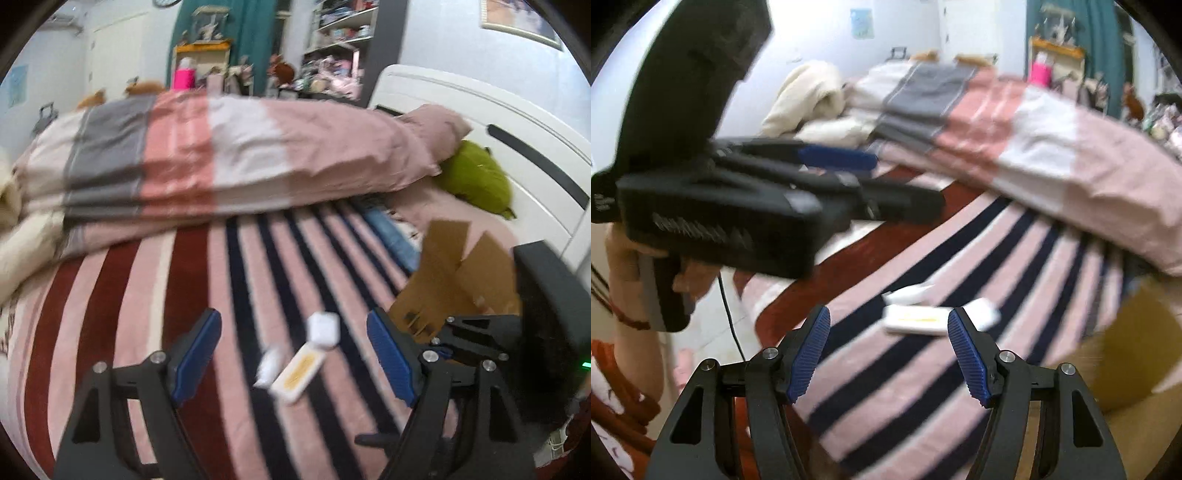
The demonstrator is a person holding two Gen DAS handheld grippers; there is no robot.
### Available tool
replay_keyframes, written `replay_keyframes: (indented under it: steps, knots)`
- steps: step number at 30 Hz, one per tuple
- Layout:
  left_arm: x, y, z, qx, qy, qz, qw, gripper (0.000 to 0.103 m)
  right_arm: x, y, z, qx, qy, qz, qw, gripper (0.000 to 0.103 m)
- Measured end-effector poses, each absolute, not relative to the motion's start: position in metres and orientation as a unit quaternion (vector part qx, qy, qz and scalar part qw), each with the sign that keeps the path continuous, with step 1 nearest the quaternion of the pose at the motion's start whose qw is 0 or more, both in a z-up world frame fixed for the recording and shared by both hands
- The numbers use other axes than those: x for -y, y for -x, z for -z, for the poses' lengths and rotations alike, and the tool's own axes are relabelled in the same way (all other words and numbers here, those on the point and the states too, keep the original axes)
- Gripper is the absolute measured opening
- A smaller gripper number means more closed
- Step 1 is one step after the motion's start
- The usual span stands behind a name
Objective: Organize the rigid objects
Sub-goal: 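Move the open right tool back over the white soap box, then close the right tool on the KATO-KATO soap box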
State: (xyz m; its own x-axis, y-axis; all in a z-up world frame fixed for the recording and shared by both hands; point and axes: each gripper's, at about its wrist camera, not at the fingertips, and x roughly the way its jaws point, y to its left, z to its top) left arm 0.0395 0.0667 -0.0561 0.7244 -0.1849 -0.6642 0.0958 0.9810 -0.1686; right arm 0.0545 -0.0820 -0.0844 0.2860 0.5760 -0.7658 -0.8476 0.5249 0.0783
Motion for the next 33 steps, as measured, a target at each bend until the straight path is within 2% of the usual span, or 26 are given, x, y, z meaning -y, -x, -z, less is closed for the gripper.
replay_keyframes:
  steps: [3,7,11,13,14,17,20,26,28,30,33]
  knots:
    - [-0.087,-0.035,0.084,-0.383,0.088,0.073,0.917,0.078,0.067,-0.068,0.131,-0.425,0.164,-0.44,0.774,0.08]
    - [-0.096,-0.03,0.108,-0.398,0.109,0.067,0.909,0.078,0.059,-0.092,0.182,-0.452,0.172,-0.397,0.78,0.081]
    - [-0.101,-0.024,0.116,-0.401,0.119,0.065,0.906,0.078,0.052,-0.111,0.205,-0.444,0.195,-0.378,0.789,0.081]
    - [-0.104,-0.022,0.116,-0.401,0.121,0.062,0.906,0.078,0.046,-0.116,0.208,-0.435,0.191,-0.388,0.79,0.09]
    - [-0.105,-0.02,0.116,-0.4,0.121,0.06,0.906,0.078,0.043,-0.118,0.21,-0.429,0.195,-0.389,0.792,0.09]
    - [-0.107,-0.019,0.117,-0.403,0.122,0.057,0.905,0.078,0.036,-0.118,0.213,-0.424,0.211,-0.385,0.792,0.091]
    - [-0.106,-0.019,0.119,-0.409,0.122,0.062,0.902,0.078,0.036,-0.116,0.208,-0.411,0.207,-0.383,0.801,0.085]
    - [-0.088,-0.025,0.113,-0.414,0.13,0.113,0.894,0.078,0.043,-0.086,0.165,-0.369,0.204,-0.419,0.805,0.085]
    - [-0.078,-0.027,0.104,-0.406,0.135,0.141,0.893,0.073,0.044,-0.072,0.139,-0.345,0.202,-0.437,0.806,0.085]
    - [-0.065,-0.029,0.092,-0.399,0.141,0.176,0.889,0.057,0.049,-0.058,0.112,-0.319,0.205,-0.448,0.81,0.085]
    - [-0.042,-0.034,0.07,-0.383,0.135,0.218,0.887,0.042,0.057,-0.045,0.078,-0.288,0.204,-0.453,0.819,0.085]
